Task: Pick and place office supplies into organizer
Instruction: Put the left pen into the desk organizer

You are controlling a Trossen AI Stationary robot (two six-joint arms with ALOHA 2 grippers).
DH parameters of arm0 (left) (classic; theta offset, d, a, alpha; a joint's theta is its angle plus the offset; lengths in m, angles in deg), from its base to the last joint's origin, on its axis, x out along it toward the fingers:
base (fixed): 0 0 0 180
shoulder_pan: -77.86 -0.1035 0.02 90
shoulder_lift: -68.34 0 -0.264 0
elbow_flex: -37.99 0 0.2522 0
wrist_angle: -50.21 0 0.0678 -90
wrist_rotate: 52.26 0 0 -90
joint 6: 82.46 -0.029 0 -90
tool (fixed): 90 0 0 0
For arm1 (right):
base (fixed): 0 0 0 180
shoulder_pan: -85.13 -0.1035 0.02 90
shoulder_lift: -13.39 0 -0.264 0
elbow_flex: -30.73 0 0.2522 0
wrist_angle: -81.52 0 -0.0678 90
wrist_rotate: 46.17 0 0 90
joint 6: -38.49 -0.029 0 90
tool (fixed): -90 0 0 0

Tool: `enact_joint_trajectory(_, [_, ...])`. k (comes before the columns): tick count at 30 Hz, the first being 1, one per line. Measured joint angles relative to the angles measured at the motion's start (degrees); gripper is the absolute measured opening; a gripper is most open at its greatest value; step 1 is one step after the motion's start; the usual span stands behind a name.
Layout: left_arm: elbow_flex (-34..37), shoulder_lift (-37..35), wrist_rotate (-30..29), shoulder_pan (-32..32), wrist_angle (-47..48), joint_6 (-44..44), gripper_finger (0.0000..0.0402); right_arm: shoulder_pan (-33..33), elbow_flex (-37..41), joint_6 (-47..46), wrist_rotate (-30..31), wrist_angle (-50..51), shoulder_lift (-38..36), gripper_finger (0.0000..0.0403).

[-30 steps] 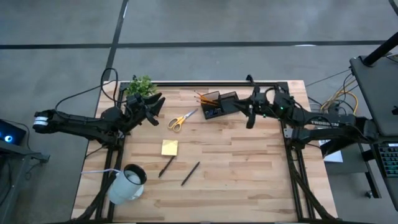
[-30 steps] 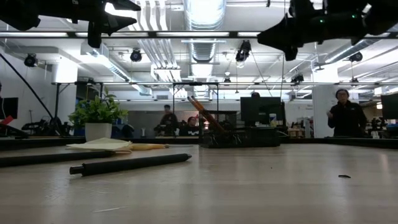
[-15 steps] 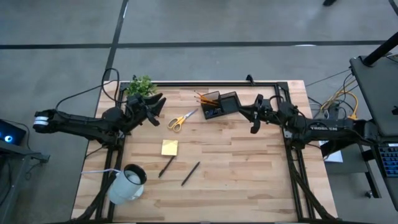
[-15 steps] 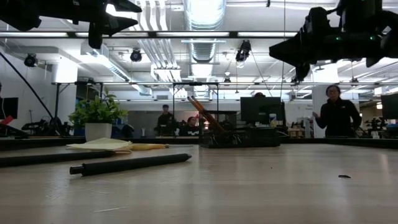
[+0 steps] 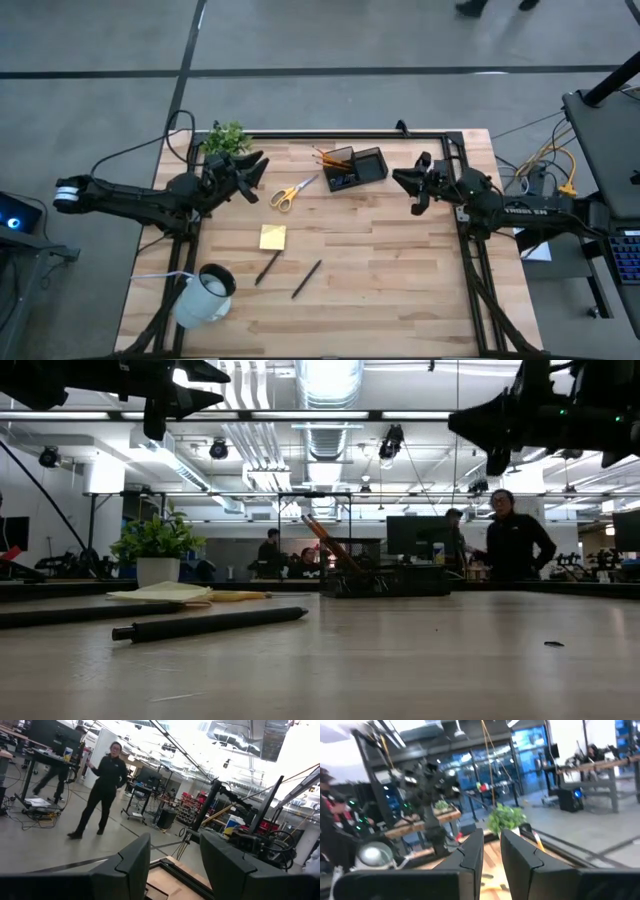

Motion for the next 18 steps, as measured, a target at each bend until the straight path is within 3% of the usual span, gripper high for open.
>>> enact_joint_trajectory(7, [0.0,0.13,-0.02,0.01,0.04,-0.02,0.0157,-2.44,1.71,0.25,0.67,2.47,-7.96,0.0056])
enact_joint_trajectory(12, [0.0,0.13,0.58,-0.01,0.02,-0.04,0.0157,-2.75,1.85,-0.97,1.51,7.6,-9.71,0.0056])
enact_joint_trajectory(18, [-1.76,0.88,9.09,0.05,0.05,2.99,0.0157,-2.72,1.51,-1.7,1.93,7.8,-9.69,0.0056])
